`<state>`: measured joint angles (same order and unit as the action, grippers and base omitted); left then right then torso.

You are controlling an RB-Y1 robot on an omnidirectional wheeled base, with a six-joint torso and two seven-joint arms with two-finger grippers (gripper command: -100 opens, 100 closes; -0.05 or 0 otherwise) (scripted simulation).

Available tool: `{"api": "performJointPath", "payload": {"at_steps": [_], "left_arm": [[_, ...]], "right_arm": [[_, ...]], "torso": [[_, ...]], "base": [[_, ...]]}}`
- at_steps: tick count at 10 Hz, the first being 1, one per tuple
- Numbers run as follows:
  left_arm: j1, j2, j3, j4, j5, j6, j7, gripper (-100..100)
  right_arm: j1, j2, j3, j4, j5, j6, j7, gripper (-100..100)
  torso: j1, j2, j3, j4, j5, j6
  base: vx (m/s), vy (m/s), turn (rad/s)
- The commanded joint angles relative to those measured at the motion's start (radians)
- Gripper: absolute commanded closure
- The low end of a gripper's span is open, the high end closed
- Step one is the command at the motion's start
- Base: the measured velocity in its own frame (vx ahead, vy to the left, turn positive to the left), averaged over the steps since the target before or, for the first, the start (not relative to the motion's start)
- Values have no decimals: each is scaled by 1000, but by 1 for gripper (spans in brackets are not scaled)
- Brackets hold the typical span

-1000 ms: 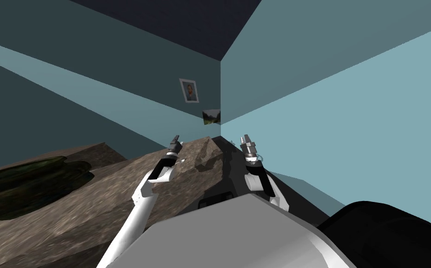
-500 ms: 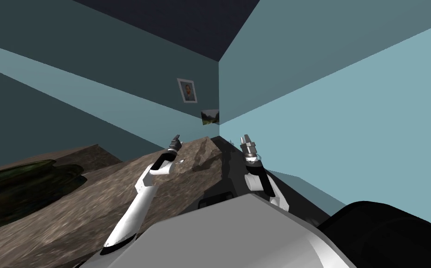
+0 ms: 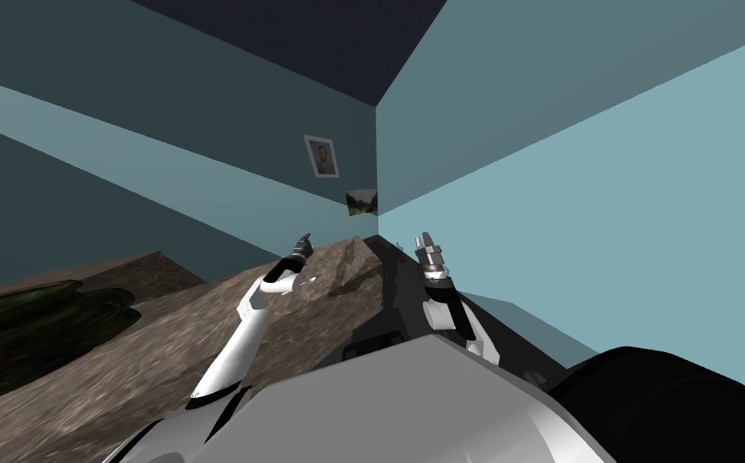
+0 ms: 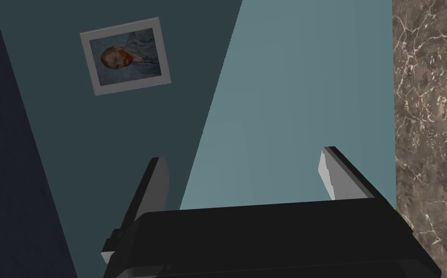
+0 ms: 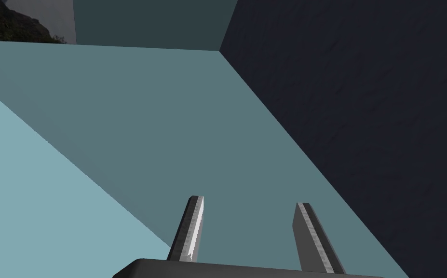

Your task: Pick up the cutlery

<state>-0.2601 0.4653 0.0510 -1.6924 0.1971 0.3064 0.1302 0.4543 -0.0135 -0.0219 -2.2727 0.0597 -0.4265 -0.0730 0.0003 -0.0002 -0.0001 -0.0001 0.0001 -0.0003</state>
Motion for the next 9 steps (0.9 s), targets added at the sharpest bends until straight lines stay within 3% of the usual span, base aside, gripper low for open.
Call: {"api": "performJointPath", "payload": {"at_steps": [1, 2, 3, 4, 5, 6, 7, 8, 9], "left_arm": [[-30, 15, 2, 50, 12, 50, 5, -100], [-30, 15, 2, 50, 12, 53, 5, -100], [-72, 33, 7, 80, 27, 106, 12, -100], [-75, 33, 7, 106, 27, 118, 12, -100], [-119, 49, 11, 142, 43, 152, 20, -100], [-119, 49, 11, 174, 43, 177, 20, -100], [-162, 64, 15, 201, 59, 207, 27, -100], [-162, 64, 15, 237, 59, 230, 27, -100], [-162, 64, 15, 237, 59, 250, 27, -100]], "right_arm": [[0, 0, 0, 0, 0, 0, 0, 0], [0, 0, 0, 0, 0, 0, 0, 0], [0, 0, 0, 0, 0, 0, 0, 0], [0, 0, 0, 0, 0, 0, 0, 0], [0, 0, 0, 0, 0, 0, 0, 0], [0, 0, 0, 0, 0, 0, 0, 0], [0, 0, 0, 0, 0, 0, 0, 0], [0, 0, 0, 0, 0, 0, 0, 0], [0, 0, 0, 0, 0, 0, 0, 0]], "torso": [[0, 0, 0, 0, 0, 0], [0, 0, 0, 0, 0, 0], [0, 0, 0, 0, 0, -1], [0, 0, 0, 0, 0, 0], [0, 0, 0, 0, 0, 0], [0, 0, 0, 0, 0, 0], [0, 0, 0, 0, 0, -1], [0, 0, 0, 0, 0, 0], [0, 0, 0, 0, 0, -1]], "base": [[-2, 6, -34], [0, 0, 0], [-1, 2, -41], [0, 5, -34], [-2, 7, -37], [1, 7, -29], [1, 6, -41], [3, 7, -23], [0, 0, 0]]}}
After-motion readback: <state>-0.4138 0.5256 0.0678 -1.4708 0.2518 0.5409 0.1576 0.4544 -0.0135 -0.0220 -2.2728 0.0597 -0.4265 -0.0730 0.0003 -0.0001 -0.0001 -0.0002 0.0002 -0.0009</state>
